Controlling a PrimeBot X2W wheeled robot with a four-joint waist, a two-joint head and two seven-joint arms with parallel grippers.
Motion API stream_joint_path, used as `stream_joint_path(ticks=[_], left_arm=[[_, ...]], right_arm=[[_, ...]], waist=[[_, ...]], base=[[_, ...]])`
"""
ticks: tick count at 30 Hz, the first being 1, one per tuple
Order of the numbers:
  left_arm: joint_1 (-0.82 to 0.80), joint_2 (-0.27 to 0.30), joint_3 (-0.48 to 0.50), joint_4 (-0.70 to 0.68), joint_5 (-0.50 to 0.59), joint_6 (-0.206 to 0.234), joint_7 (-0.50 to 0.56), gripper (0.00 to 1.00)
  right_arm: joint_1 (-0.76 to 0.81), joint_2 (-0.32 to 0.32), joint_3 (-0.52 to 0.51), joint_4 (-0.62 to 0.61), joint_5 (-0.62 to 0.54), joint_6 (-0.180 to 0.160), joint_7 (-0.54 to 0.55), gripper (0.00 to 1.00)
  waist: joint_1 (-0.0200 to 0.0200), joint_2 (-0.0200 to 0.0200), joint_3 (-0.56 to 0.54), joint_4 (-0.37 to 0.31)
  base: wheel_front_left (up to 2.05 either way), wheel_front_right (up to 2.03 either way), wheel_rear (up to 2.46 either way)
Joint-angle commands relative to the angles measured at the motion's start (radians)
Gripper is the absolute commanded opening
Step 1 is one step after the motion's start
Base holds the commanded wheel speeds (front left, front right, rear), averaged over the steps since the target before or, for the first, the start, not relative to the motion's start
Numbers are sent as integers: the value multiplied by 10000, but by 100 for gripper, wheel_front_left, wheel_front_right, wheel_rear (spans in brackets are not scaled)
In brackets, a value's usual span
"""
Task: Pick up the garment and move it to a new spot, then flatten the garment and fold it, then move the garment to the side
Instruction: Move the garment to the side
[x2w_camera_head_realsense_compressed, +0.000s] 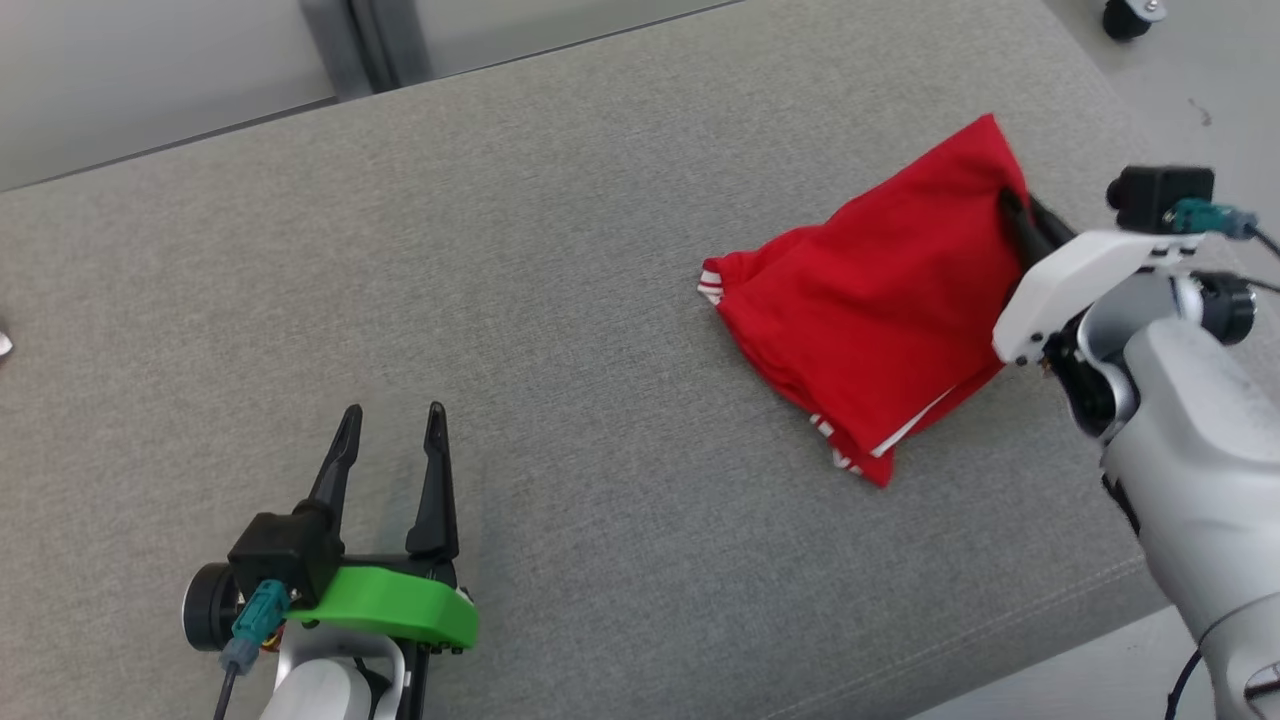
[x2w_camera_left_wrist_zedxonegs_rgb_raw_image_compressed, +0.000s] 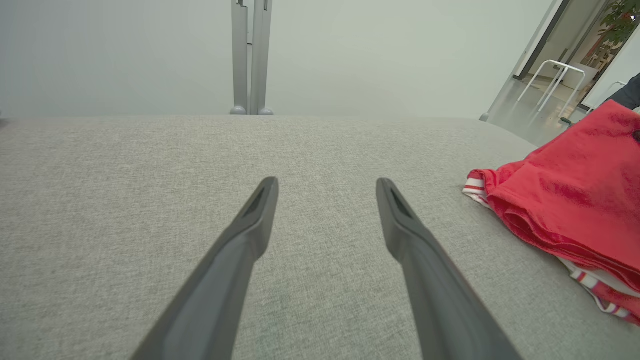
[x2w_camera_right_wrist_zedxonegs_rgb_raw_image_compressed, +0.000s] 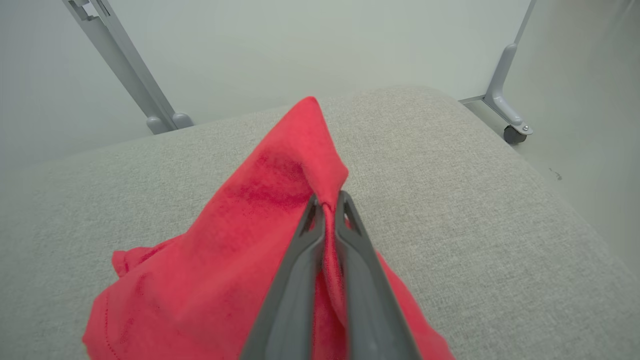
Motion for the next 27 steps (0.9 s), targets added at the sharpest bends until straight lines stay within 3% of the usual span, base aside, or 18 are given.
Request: stream_joint_path(ticks=[1, 9, 17, 18, 19, 20, 23, 27], left_arm=[[-197, 92, -16, -53, 102, 29, 5, 100], [-373, 295, -99, -468, 264, 110, 185, 100], [-439, 479, -207, -835, 361, 161, 399, 100], [-439, 496, -210, -868, 364, 170, 420, 100], [-434, 506, -212, -893, 358, 184, 422, 100], [-416, 517, -215, -908, 349, 194, 428, 100], [-334, 515, -251, -937, 351, 221, 426, 100], [-264, 421, -322, -872, 267, 224, 400, 100]], right_arm=[[-406, -174, -84, 175, -93, -15, -115, 0], [-2382, -1208, -788, 1896, -821, -15, -563, 0], [-3247, -2270, -1465, 3638, -1768, -15, -1247, 0], [-3324, -2381, -1544, 3729, -1899, -15, -1397, 22], [-3347, -2419, -1486, 3784, -2145, -15, -1542, 83], [-3362, -2445, -1482, 3846, -2305, -15, -1632, 100], [-3421, -2568, -1834, 3944, -2662, -15, -1889, 100], [-3264, -2240, -2169, 3799, -3051, -15, -1999, 100]], waist=[[0, -1, 224, 414], [0, -1, 772, 1265], [0, -1, 1280, 1976], [0, -1, 1321, 2024], [0, -1, 1348, 2069], [0, -1, 1357, 2095], [0, -1, 1359, 2150], [0, -1, 1199, 2152]], base=[[0, 0, 0], [0, 0, 0], [0, 0, 0], [0, 0, 0], [0, 0, 0], [0, 0, 0], [0, 0, 0], [0, 0, 0]])
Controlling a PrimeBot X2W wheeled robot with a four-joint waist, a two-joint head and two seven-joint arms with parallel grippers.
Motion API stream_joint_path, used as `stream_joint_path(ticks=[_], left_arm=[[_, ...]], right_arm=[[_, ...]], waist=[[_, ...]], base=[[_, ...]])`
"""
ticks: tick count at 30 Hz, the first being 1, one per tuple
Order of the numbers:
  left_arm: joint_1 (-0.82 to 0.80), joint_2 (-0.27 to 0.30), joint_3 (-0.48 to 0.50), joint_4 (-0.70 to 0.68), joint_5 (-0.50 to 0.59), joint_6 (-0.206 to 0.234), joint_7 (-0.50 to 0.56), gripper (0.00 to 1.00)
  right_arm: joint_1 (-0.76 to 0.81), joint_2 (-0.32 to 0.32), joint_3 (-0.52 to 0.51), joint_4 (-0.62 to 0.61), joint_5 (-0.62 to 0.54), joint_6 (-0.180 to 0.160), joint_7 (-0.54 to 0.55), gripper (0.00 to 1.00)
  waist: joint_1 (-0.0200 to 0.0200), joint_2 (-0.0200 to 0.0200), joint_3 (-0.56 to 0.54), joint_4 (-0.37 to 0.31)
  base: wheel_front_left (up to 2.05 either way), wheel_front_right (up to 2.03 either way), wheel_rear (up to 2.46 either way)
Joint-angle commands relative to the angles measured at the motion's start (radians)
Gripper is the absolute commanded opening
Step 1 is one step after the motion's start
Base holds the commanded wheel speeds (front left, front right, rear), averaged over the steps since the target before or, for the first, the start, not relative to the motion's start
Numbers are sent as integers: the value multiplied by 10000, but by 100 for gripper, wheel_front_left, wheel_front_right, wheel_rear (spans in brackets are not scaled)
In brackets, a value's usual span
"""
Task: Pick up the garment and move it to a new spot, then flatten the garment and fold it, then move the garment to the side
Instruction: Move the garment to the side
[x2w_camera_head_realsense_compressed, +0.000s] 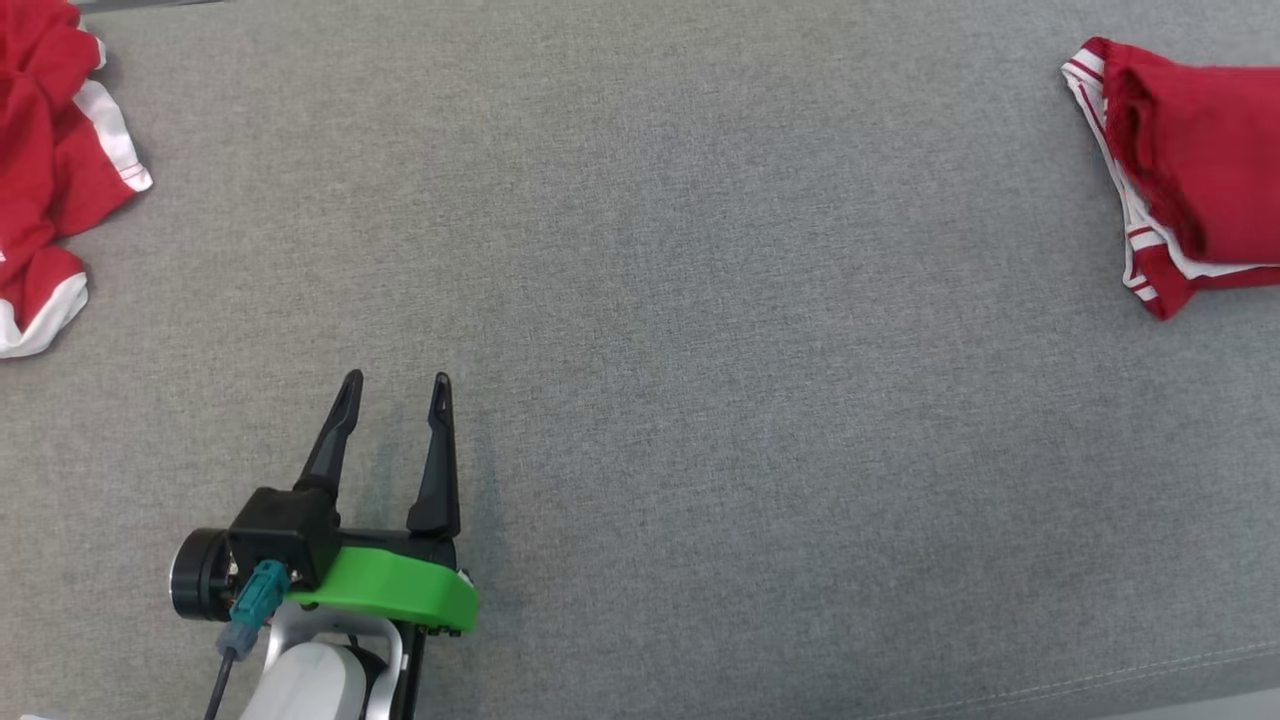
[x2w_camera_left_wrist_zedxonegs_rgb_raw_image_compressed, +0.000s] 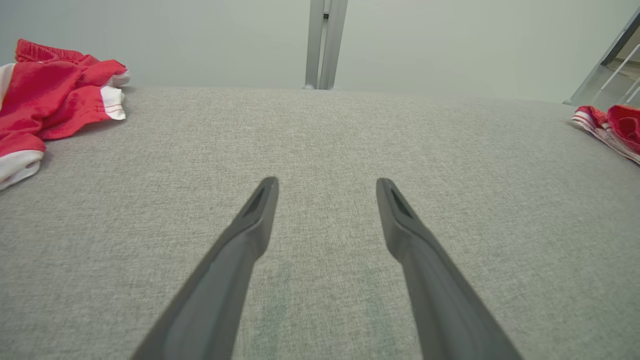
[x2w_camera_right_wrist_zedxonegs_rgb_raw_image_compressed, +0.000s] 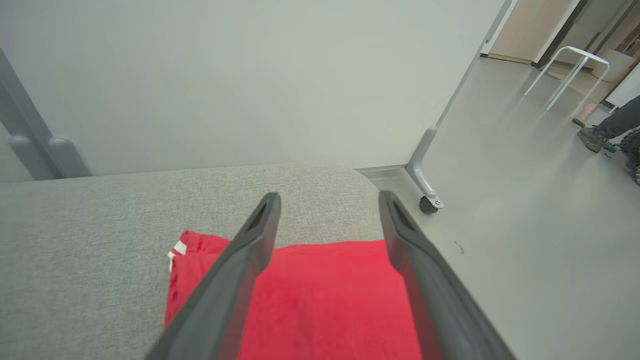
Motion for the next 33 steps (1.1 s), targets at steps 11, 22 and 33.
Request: stream_joint_path(ticks=[11, 22, 33], left_arm=[[68, -264, 32, 623, -378, -90, -252, 100], [664, -939, 426, 2058, -685, -167, -609, 100], [1885, -1279, 1463, 1898, -21, -555, -613, 100]], right_arm=[[1263, 1449, 265, -1595, -127, -15, -70, 100], [4246, 2554, 1573, -3720, 968, -15, -71, 100], [7991, 3605, 292, -7192, 317, -12, -67, 100]], waist=[[-1, 0, -1352, -160], [-1, 0, -3335, 105], [-1, 0, -4105, 657]], base=[[0, 0, 0], [0, 0, 0], [0, 0, 0]])
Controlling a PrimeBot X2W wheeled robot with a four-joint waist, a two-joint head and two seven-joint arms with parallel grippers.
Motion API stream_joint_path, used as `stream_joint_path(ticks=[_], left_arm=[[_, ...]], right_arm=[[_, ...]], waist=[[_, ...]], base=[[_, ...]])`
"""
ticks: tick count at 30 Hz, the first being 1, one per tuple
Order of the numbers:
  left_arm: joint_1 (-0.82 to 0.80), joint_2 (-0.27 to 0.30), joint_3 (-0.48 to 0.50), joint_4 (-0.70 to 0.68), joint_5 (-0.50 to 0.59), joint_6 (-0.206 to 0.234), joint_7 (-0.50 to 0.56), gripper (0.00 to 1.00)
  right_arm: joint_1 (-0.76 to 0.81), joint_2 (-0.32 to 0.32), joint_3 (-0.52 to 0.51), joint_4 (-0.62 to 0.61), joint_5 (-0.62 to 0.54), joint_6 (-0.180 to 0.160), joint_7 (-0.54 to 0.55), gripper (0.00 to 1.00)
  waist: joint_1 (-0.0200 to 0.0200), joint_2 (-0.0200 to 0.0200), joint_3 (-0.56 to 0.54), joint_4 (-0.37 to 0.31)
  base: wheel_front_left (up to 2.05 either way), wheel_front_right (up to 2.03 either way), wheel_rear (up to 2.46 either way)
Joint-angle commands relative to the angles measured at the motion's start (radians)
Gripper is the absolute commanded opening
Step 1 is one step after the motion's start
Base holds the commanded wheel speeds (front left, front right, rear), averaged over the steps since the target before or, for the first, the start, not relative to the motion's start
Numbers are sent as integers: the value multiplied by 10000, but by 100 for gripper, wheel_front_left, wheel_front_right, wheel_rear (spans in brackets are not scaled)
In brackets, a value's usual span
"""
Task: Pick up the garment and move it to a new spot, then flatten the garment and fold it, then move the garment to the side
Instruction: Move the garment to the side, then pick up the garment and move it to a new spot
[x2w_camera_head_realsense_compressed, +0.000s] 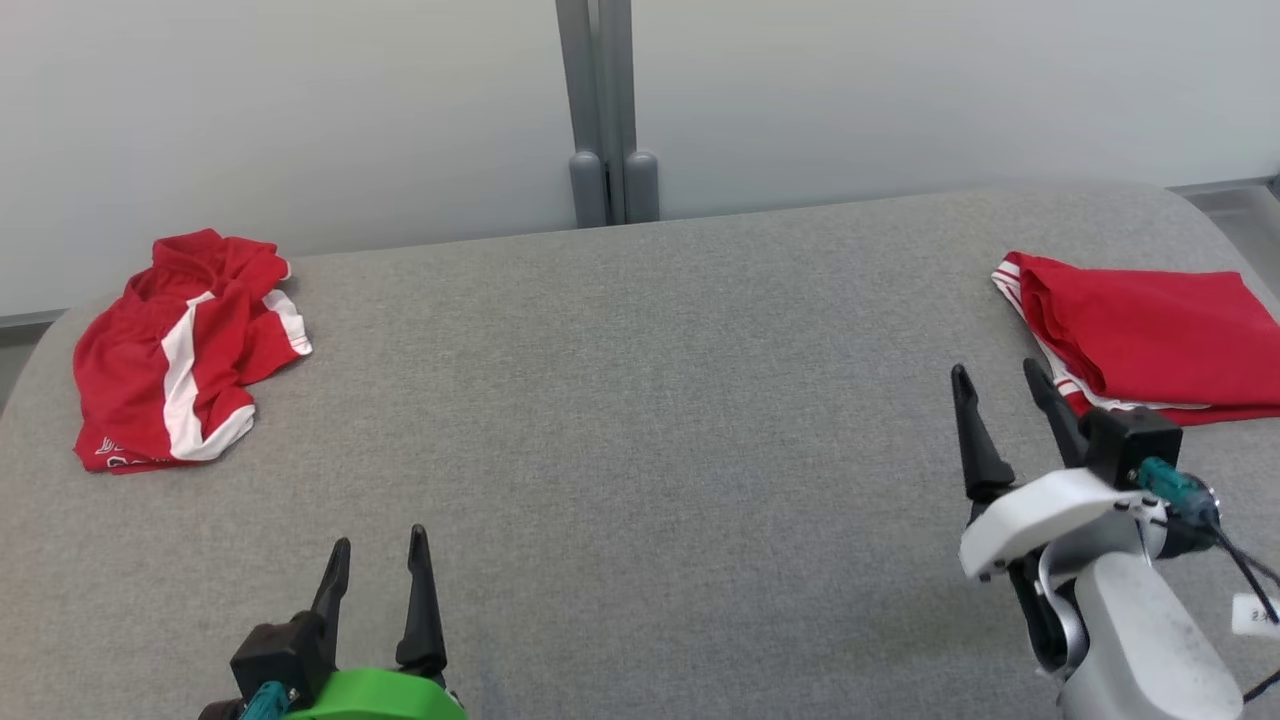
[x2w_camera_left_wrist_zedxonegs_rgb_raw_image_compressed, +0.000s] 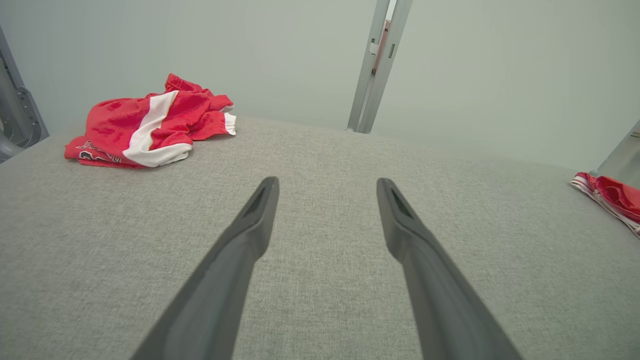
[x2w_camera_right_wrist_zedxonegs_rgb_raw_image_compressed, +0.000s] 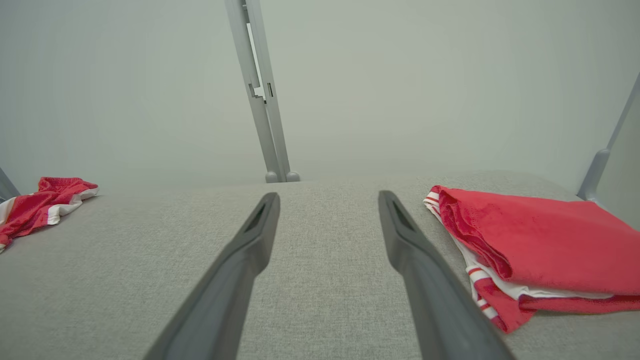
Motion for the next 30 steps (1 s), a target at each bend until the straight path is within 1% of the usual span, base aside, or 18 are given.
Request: stream_joint_path(ticks=[1, 6, 10, 13, 19, 30], left_arm=[[258, -15, 157, -37, 112, -95, -29, 100], [779, -142, 488, -163, 317, -329, -30, 100], [953, -236, 602, -219, 512, -481, -30, 100], [909, -276, 643, -237, 632, -572, -31, 100], [734, -333, 658, -205, 760, -704, -31, 100], [647, -392, 708, -118, 849, -812, -31, 100]], right_arm=[[483, 193, -165, -425, -174, -10, -29, 100], [1895, 718, -600, -1792, -675, -10, -26, 100], [2626, 909, -676, -2582, -925, -12, 123, 100], [3033, 953, -579, -2982, -690, -12, 250, 100], [3512, 962, -378, -3281, -237, -12, 287, 100], [3622, 964, -310, -3363, -295, -12, 342, 100]], waist=[[1, 0, -258, 338], [1, 0, -305, 573], [1, 0, -326, 731], [1, 0, -348, 811], [1, 0, -379, 865], [1, 0, -352, 798]], base=[[0, 0, 0], [0, 0, 0], [0, 0, 0], [0, 0, 0], [0, 0, 0], [0, 0, 0]])
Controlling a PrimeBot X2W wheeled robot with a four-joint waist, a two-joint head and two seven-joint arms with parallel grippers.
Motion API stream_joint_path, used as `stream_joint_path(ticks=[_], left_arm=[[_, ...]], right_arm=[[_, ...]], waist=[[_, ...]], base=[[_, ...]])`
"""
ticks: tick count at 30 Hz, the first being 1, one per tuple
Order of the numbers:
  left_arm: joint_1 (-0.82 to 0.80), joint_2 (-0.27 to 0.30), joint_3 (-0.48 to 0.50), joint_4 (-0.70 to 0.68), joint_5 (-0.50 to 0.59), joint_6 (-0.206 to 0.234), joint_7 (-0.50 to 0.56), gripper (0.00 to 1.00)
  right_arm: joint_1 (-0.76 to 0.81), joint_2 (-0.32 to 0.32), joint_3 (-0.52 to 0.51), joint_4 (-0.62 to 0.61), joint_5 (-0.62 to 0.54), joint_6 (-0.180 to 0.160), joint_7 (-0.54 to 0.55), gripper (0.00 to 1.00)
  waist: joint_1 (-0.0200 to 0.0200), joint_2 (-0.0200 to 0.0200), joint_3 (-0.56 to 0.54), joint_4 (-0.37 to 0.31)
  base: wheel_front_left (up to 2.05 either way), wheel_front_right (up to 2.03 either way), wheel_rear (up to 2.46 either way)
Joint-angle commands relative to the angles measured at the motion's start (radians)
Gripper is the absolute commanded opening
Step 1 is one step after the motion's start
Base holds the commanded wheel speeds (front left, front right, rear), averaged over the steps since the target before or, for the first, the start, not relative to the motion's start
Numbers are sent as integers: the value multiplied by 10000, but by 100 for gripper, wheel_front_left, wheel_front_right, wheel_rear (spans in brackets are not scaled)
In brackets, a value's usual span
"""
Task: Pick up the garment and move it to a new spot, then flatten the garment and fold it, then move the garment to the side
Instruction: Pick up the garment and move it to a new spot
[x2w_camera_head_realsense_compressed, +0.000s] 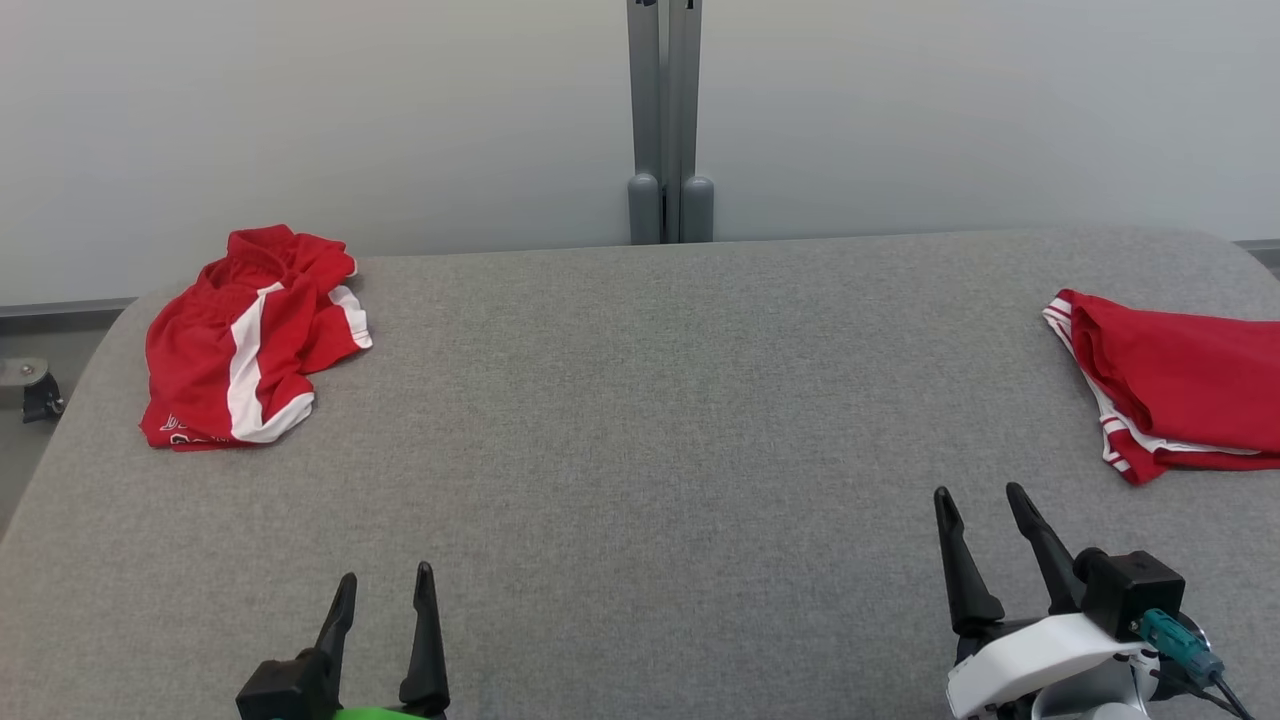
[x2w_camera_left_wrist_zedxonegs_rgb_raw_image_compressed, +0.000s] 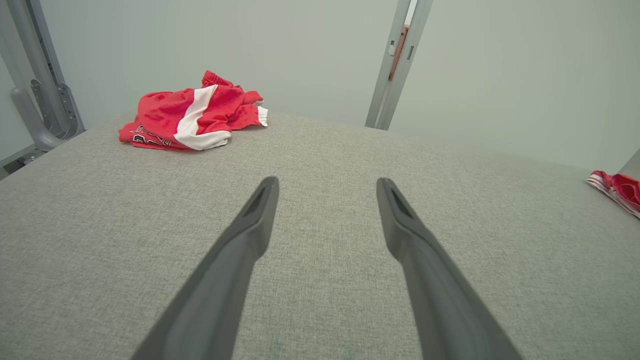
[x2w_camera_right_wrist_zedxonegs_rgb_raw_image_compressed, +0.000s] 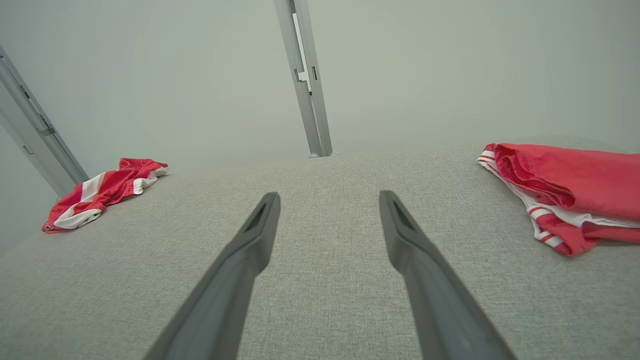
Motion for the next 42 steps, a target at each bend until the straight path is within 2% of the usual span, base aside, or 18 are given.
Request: stream_joint_path(ticks=[1, 6, 10, 14, 23, 30, 42], left_arm=[[-153, 0, 31, 24, 36, -33, -32, 100], [-211, -11, 26, 35, 58, -69, -32, 100], [-267, -11, 34, 25, 76, -73, -32, 100], [-343, -7, -48, 13, 127, -91, -32, 100], [-503, -3, 126, -13, 320, -126, -20, 100], [-467, -7, 299, -65, 423, -165, -20, 100], [-160, -11, 662, -604, 203, 67, -20, 100]], right_arm=[[82, -10, -14, -42, -52, -14, 14, 100], [103, -8, -42, -63, -150, -14, 4, 100], [135, -7, 14, -115, -125, -14, -13, 100], [180, -6, 56, -201, -36, -16, -62, 100], [68, -11, 227, -129, 163, -16, -185, 100], [-90, -16, 457, 33, 276, -14, -247, 100], [-706, -20, 1032, 348, 111, -16, -227, 100]], waist=[[1, 0, 6, 8], [1, 0, 28, 114], [1, 0, 79, 465], [1, 0, 154, 1191], [1, 0, 326, 3376], [1, 0, 337, 4609], [1, 0, 689, 4922]], base=[[0, 0, 0], [0, 0, 0], [0, 0, 0], [0, 0, 0], [0, 0, 0], [0, 0, 0], [0, 0, 0]])
